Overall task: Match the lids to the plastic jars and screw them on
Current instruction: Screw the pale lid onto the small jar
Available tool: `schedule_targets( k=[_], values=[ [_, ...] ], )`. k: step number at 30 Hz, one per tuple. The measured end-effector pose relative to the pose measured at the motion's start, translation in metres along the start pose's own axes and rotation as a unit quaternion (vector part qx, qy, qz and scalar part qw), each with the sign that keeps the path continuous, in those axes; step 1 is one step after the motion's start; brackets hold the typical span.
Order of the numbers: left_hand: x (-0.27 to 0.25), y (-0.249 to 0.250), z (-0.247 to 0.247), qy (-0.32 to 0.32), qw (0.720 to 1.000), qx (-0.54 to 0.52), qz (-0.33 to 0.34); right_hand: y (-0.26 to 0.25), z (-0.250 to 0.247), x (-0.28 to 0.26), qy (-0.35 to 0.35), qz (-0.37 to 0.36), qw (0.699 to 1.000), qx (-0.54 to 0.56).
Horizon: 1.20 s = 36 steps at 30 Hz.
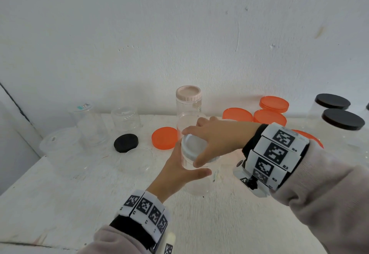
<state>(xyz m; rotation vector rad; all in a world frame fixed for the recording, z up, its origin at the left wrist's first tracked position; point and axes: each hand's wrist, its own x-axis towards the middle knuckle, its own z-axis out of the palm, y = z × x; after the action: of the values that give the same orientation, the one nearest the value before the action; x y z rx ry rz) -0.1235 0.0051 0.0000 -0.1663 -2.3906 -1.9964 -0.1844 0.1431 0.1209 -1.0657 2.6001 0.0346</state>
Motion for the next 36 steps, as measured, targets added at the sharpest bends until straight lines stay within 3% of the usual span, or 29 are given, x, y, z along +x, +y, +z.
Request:
schedule_targets(
  k=[13, 25, 30, 33, 36],
  values=[
    [-0.003, -0.002, 0.001, 0.012, 1.000, 0.015, 0.000, 0.009, 0.031, -0.004, 0.134, -0.040, 0.990, 0.019],
    [-0.004, 0.001, 0.003, 0.018, 0.999, 0.022, 0.016, -0.009, 0.058, -0.002, 0.253, 0.043, 0.960, 0.107],
    [-0.008, 0.002, -0.026, -0.031, 0.984, 0.173, -0.016, -0.006, 0.067, -0.001, 0.291, 0.054, 0.940, 0.168],
    [-0.013, 0.002, -0.068, 0.006, 0.956, 0.292, -0.026, -0.006, 0.069, -0.001, 0.300, 0.065, 0.935, 0.180],
    [-0.015, 0.008, -0.125, 0.075, 0.936, 0.343, -0.039, -0.009, 0.071, -0.004, 0.297, 0.066, 0.939, 0.163]
  ],
)
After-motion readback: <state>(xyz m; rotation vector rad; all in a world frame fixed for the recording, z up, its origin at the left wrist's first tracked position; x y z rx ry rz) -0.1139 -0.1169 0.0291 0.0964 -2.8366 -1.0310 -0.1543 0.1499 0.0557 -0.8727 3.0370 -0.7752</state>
